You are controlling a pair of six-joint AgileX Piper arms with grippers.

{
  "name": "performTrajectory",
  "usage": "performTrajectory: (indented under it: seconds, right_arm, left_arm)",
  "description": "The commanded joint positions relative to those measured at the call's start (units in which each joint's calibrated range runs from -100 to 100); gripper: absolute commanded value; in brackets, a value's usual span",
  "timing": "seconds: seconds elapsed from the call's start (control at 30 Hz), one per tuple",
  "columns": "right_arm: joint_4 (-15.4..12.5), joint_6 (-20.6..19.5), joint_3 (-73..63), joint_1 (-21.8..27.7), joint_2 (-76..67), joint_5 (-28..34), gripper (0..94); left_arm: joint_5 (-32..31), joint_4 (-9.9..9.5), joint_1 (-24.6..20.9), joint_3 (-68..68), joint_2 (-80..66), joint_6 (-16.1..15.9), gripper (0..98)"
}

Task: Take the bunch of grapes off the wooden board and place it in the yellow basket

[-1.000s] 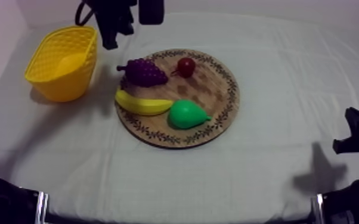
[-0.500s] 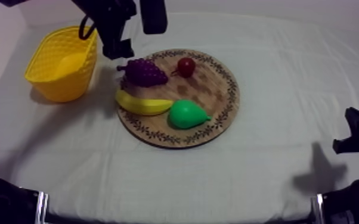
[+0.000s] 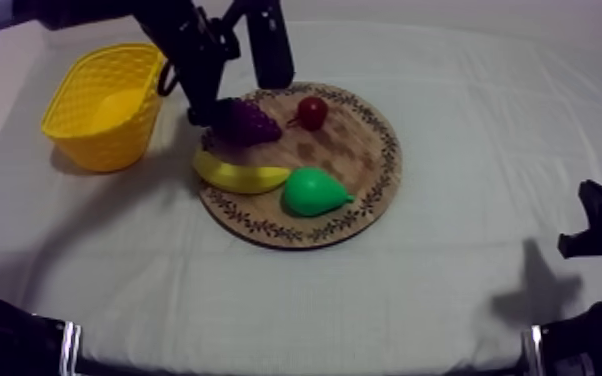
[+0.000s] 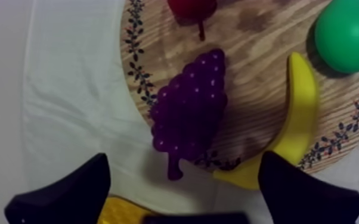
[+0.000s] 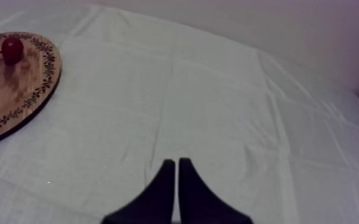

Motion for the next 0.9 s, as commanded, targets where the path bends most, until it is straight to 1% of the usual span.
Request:
performTrajectory:
  seconds: [0.0, 0.47, 0.87]
  right_arm:
    - [0.0, 0.0, 0.0, 0.0, 0.0, 0.0, 0.5]
    - [0.0, 0.0, 0.0, 0.0, 0.0, 0.0, 0.5]
    - [0.0, 0.0, 0.0, 0.0, 0.0, 0.0, 0.5]
  left_arm:
    - [-0.8, -0.05, -0.1, -0.2, 1.9, 0.0, 95.3]
    - [-2.7, 0.1, -1.1, -5.9, 13.8, -0.4, 95.5]
    - [-2.9, 0.3, -1.4, -10.8, 20.6, -0.7, 95.3]
